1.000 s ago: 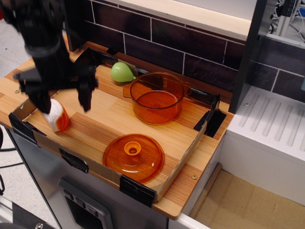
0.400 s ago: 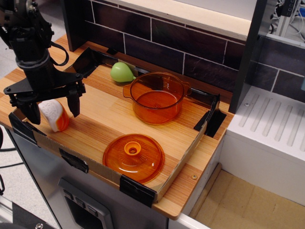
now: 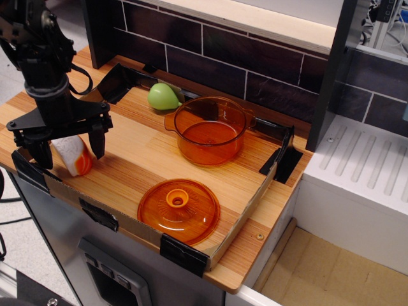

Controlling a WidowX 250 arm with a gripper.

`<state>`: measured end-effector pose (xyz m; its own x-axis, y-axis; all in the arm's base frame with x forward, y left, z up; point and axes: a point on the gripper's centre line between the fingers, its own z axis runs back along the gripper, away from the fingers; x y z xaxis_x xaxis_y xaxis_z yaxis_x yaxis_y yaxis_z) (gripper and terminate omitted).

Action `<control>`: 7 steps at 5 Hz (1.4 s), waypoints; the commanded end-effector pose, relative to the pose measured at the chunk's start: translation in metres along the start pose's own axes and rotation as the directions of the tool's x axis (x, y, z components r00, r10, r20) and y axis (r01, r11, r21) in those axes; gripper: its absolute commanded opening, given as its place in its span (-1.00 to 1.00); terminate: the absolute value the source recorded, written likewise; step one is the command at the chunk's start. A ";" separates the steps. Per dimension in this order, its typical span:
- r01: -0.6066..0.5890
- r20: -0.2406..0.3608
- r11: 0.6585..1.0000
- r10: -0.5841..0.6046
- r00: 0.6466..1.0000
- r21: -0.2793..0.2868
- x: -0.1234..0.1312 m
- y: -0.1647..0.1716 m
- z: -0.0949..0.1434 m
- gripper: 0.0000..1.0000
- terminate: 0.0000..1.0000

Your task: Put sushi in pot

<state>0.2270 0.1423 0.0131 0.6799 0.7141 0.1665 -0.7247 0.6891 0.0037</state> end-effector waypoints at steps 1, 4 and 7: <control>0.039 0.054 0.998 -0.037 0.998 -0.041 -0.001 -0.002 0.007 -1.00 -1.00; 0.074 -0.036 0.987 -0.080 0.996 -0.140 -0.019 -0.071 0.080 -1.00 -1.00; 0.111 -0.062 0.988 -0.119 0.991 -0.111 -0.035 -0.141 0.076 -1.00 -1.00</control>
<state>0.2966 0.0088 0.0686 0.7717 0.6326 0.0662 -0.6298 0.7745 -0.0597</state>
